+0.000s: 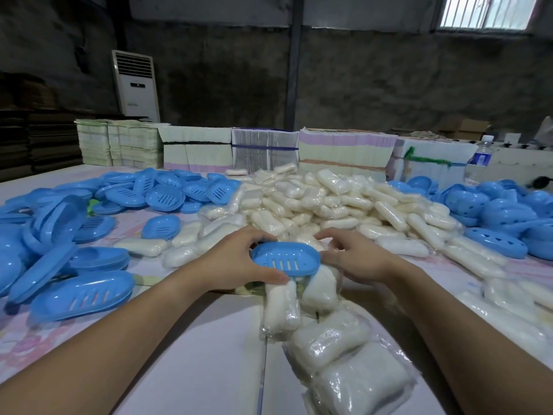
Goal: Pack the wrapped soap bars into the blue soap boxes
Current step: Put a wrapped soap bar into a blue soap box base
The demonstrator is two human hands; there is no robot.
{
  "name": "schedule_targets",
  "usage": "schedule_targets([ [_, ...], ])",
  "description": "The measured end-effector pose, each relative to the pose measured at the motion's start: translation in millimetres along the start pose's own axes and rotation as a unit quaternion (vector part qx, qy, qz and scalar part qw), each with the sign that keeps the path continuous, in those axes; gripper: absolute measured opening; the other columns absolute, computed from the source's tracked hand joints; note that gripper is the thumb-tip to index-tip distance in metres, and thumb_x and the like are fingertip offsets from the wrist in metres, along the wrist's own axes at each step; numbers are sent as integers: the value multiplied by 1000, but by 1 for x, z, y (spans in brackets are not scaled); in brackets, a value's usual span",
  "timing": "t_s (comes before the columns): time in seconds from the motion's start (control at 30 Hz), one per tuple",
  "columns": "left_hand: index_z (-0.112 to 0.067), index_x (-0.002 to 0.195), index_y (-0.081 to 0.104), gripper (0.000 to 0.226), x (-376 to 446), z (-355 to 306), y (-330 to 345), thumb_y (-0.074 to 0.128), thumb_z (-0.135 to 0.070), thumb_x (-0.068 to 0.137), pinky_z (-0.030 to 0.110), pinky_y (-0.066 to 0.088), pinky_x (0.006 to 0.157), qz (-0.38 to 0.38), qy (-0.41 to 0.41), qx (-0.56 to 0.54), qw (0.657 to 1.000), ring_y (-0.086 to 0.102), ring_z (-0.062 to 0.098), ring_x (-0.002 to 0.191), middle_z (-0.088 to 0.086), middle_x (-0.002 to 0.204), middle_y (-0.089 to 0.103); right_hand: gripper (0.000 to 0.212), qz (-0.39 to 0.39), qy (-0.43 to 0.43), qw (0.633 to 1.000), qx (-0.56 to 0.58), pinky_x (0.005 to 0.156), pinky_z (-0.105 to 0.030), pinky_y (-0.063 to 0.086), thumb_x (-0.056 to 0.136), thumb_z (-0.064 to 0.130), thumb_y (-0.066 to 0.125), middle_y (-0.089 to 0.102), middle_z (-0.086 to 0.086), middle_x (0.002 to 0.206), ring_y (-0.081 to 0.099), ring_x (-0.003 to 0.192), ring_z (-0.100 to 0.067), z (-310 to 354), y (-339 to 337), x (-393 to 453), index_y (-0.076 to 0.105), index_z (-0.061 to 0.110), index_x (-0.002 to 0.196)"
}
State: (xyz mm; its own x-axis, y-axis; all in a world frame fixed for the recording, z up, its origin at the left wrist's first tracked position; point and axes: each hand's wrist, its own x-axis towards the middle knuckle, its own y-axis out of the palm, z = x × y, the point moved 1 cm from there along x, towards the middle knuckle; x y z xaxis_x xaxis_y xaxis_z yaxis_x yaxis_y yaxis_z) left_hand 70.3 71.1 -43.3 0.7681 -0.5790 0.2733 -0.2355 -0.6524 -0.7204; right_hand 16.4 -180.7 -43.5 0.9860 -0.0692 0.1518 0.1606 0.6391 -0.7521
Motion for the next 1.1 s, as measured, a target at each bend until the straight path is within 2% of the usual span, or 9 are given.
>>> schedule_targets([
  [0.1,-31,133,59,83,0,0,1,91,-52,59,13,45,85,-2,-10,-4,1000,57,-4,104,-18,118,58,45,-7,-11,997,-77,59,-18,35,80,48,69,60,9,84,53,65,-1,1,-4,-2,55,42,122],
  [0.27,-37,142,50,94,-2,1,3,91,-53,59,3,41,73,-10,-9,-14,1000,58,-6,95,-18,109,59,68,-31,-7,993,-118,78,-26,48,51,63,63,59,19,88,59,82,-3,12,-9,-9,61,46,117],
  [0.37,-37,141,49,96,-2,0,3,91,-55,56,3,41,72,-11,-6,-21,1000,56,-12,93,-18,108,59,52,-89,-7,984,-151,89,-33,49,66,42,70,62,14,96,59,98,-12,12,-15,-11,65,40,117],
  [0.47,-40,140,46,108,-3,-2,3,83,-70,43,3,42,71,-11,-3,-28,1000,58,-12,87,-20,108,59,38,-130,-62,985,-100,77,-16,43,75,25,74,62,16,90,56,86,3,16,-27,-13,68,33,112],
  [0.57,-43,141,44,114,-3,-1,5,79,-74,36,15,51,79,-19,-9,-28,999,64,-4,86,-22,109,59,33,-86,-120,988,-55,74,-4,37,77,23,74,66,24,99,56,92,12,31,-32,-22,70,35,107],
  [0.63,-42,140,46,114,-2,0,4,80,-74,35,22,54,85,-23,-10,-27,999,65,-1,89,-21,110,59,32,-30,-130,989,-63,76,-5,39,76,25,73,66,26,104,56,97,12,42,-26,-27,72,36,106],
  [0.73,-42,136,50,105,-2,0,3,83,-70,41,12,49,77,-18,0,-16,1000,62,-8,86,-22,109,61,33,15,-132,987,-93,78,-6,41,77,29,70,64,27,104,55,97,12,53,-10,-29,71,38,109],
  [0.97,-35,130,59,81,0,0,4,93,-49,57,8,46,80,-27,2,2,1000,59,-12,97,-19,110,65,35,10,-147,988,-54,75,-2,36,85,33,71,61,30,107,51,99,18,51,-3,-27,68,37,119],
  [1.1,-35,129,59,80,0,1,4,93,-48,58,11,47,81,-26,-3,-3,1000,59,-10,96,-20,109,65,31,-16,-124,992,4,72,-5,40,79,19,77,69,22,101,58,91,3,41,-25,-29,72,36,105],
])
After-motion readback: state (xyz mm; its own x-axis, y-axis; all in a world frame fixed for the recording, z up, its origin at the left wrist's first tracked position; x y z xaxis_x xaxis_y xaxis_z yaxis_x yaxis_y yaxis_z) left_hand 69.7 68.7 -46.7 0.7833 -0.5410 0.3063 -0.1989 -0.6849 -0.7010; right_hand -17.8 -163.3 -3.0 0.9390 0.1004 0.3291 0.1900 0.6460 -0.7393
